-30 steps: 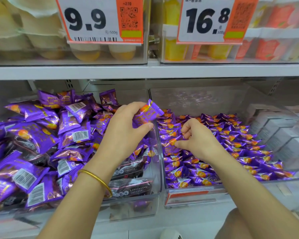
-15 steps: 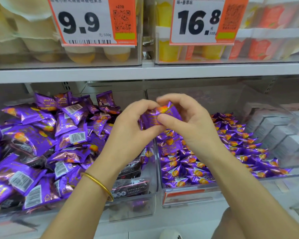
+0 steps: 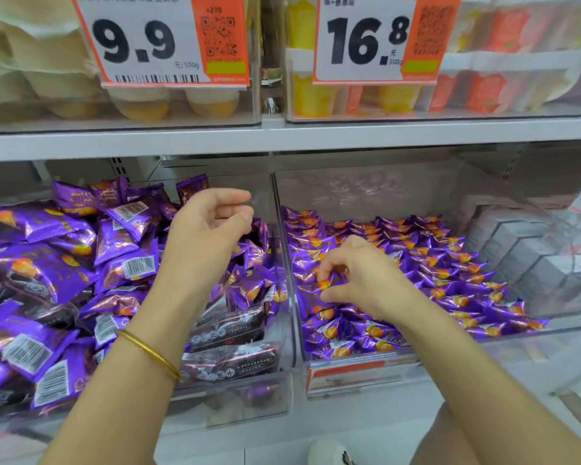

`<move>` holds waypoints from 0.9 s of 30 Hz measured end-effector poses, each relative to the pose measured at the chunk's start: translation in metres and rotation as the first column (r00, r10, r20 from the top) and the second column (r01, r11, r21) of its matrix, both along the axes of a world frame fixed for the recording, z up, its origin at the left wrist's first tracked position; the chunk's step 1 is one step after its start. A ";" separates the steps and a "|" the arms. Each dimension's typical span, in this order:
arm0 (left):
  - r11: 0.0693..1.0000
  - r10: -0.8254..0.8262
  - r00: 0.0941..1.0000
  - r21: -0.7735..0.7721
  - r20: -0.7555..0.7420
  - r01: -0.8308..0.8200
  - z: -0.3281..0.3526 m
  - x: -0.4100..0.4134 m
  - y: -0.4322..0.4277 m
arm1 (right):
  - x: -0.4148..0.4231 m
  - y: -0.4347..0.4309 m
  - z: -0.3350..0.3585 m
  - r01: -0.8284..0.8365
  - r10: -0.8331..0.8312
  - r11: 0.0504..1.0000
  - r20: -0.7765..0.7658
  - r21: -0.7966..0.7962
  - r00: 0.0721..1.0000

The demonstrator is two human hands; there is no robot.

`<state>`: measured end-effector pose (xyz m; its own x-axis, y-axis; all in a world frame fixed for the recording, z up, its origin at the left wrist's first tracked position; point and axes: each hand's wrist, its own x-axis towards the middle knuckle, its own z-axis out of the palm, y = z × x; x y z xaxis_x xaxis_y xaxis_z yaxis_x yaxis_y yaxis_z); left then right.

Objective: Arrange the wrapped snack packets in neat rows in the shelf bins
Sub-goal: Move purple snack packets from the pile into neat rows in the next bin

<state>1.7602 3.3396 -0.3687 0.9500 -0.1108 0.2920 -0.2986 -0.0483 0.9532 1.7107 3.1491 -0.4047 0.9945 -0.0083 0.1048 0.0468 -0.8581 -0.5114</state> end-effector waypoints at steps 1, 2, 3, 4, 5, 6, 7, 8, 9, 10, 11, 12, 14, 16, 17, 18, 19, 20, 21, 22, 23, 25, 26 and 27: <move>1.000 -0.002 1.000 0.012 -0.011 0.002 0.000 0.001 0.001 | 0.001 0.001 -0.003 -0.002 0.001 1.000 -0.015 -0.022 1.000; 1.000 -0.004 1.000 0.028 -0.021 0.005 -0.001 0.001 0.002 | 0.002 0.001 -0.005 -0.003 0.003 1.000 -0.025 -0.013 1.000; 0.999 -0.006 1.000 0.045 -0.029 0.007 -0.001 0.001 0.003 | 0.001 0.001 -0.006 -0.003 0.003 1.000 -0.025 0.009 1.000; 0.998 -0.007 0.999 0.059 -0.033 0.009 -0.001 0.001 0.004 | 0.000 0.001 -0.007 0.003 -0.003 1.000 -0.020 0.027 1.000; 0.997 -0.008 0.999 0.072 -0.034 0.011 -0.001 0.001 0.006 | -0.002 0.000 -0.007 0.014 -0.014 0.999 -0.018 0.035 1.000; 0.997 -0.005 1.000 0.083 -0.030 0.008 0.000 0.001 0.009 | -0.004 -0.001 -0.008 0.029 -0.028 0.999 -0.017 0.034 0.999; 0.996 0.003 1.000 0.092 -0.020 -0.001 0.001 0.002 0.013 | -0.005 -0.002 -0.007 0.045 -0.045 0.999 -0.014 0.029 0.999; 0.994 0.017 1.000 0.105 -0.005 -0.016 0.001 0.002 0.017 | -0.007 -0.003 -0.006 0.060 -0.059 0.998 -0.007 0.027 0.998; 0.991 0.033 0.999 0.127 0.010 -0.034 0.002 0.002 0.022 | -0.008 -0.004 -0.004 0.069 -0.069 0.997 0.007 0.034 0.998; 0.985 0.047 0.999 0.162 0.022 -0.050 0.001 0.003 0.027 | -0.009 -0.004 -0.002 0.074 -0.076 0.996 0.032 0.057 0.997; 0.974 0.055 0.998 0.218 0.031 -0.060 0.000 0.003 0.031 | -0.011 -0.004 0.001 0.078 -0.086 0.992 0.072 0.097 0.994; 0.952 0.051 0.998 0.299 0.037 -0.060 -0.002 0.003 0.034 | -0.011 -0.003 0.005 0.082 -0.101 0.985 0.121 0.155 0.988; 0.860 0.004 0.999 0.510 0.040 -0.024 -0.010 0.004 0.034 | -0.010 0.005 0.016 0.073 -0.144 0.949 0.215 0.308 0.966; 0.661 -0.080 0.995 0.750 0.064 0.005 -0.023 0.007 0.027 | -0.006 0.016 0.024 0.040 -0.184 0.890 0.277 0.455 0.943; 0.535 -0.126 0.990 0.845 0.068 0.010 -0.030 0.010 0.021 | -0.003 0.021 0.027 0.024 -0.197 0.866 0.296 0.500 0.935; 0.426 -0.164 0.985 0.904 0.052 0.023 -0.037 0.015 0.016 | 0.001 0.026 0.027 0.013 -0.208 0.850 0.311 0.527 0.927; 0.350 -0.190 0.982 0.935 0.014 0.054 -0.041 0.019 0.011 | 0.005 0.030 0.027 0.009 -0.219 0.837 0.320 0.547 0.922; 0.302 -0.202 0.979 0.948 -0.037 0.098 -0.046 0.024 0.007 | 0.008 0.034 0.025 0.009 -0.233 0.824 0.325 0.566 0.916; 0.269 -0.210 0.974 0.953 -0.083 0.139 -0.048 0.028 0.005 | 0.011 0.037 0.023 0.013 -0.250 0.809 0.324 0.587 0.913; 0.247 -0.218 0.969 0.954 -0.118 0.171 -0.050 0.030 0.003 | 0.014 0.038 0.020 0.021 -0.268 0.794 0.319 0.608 0.909; 0.253 -0.223 0.965 0.948 -0.137 0.193 -0.050 0.031 0.002 | 0.016 0.039 0.019 0.031 -0.287 0.778 0.312 0.627 0.905; 0.366 -0.199 0.972 0.911 -0.121 0.188 -0.046 0.032 0.000 | 0.020 0.040 0.018 0.043 -0.318 0.751 0.304 0.659 0.898; 0.442 -0.167 0.982 0.884 -0.089 0.155 -0.043 0.032 -0.001 | 0.021 0.041 0.018 0.045 -0.327 0.741 0.301 0.670 0.896; 0.504 -0.130 0.991 0.859 -0.026 0.088 -0.041 0.035 -0.001 | 0.022 0.041 0.018 0.045 -0.332 0.732 0.299 0.679 0.895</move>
